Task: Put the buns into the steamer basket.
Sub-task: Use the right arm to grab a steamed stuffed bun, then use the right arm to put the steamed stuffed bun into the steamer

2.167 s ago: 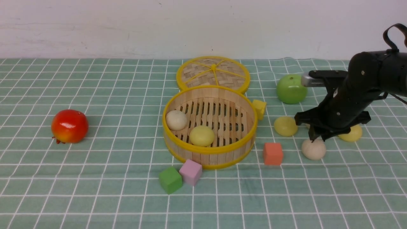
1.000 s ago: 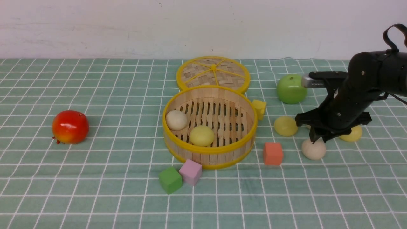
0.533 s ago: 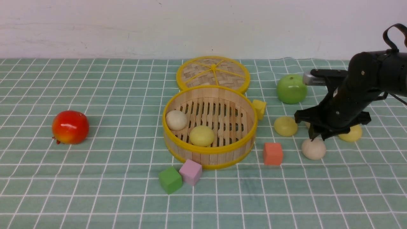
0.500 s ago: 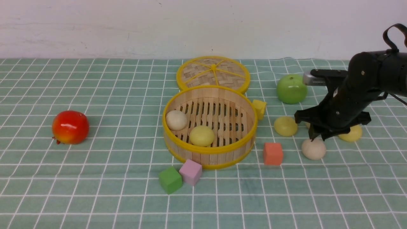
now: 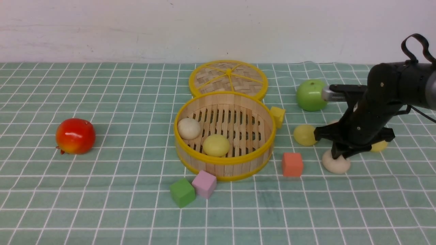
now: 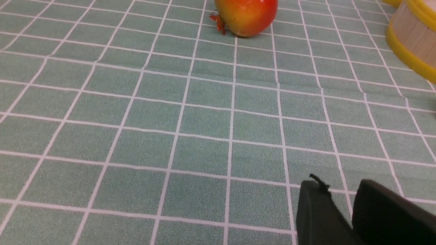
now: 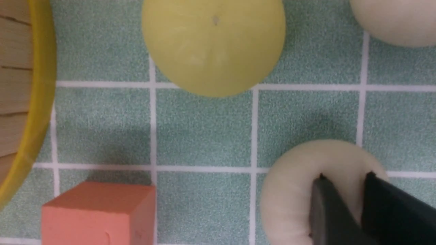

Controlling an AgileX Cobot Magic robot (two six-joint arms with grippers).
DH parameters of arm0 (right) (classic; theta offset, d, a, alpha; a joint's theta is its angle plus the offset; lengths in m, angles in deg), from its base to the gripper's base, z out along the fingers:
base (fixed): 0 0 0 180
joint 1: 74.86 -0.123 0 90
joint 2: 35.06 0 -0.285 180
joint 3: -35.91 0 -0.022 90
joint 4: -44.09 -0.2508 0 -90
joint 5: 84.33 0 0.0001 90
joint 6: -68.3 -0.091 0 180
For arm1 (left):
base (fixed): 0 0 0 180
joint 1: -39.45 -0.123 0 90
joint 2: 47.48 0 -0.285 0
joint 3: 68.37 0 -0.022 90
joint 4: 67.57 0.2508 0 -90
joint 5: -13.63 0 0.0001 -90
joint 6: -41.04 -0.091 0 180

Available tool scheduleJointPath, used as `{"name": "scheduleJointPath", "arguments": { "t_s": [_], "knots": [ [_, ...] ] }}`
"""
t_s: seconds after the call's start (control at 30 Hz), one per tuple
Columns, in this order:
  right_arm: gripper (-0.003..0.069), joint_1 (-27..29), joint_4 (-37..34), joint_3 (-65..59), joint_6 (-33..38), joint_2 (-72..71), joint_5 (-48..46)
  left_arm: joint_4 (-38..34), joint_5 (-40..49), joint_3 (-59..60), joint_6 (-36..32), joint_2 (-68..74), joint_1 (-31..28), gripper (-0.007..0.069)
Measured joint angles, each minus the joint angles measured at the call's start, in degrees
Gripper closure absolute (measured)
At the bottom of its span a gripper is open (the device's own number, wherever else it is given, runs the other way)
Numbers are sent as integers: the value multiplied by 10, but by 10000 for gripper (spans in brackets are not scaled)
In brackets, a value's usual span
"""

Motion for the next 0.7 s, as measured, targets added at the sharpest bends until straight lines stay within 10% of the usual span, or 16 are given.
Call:
{"name": "scheduleJointPath", "arguments": {
  "t_s": [0.17, 0.7],
  "knots": [
    [657, 0, 1, 0, 0, -3, -10, 0, 0, 0, 0, 0, 0, 454],
    [657, -82, -146, 116, 118, -62, -35, 0, 0, 0, 0, 0, 0, 449]
  ]
}}
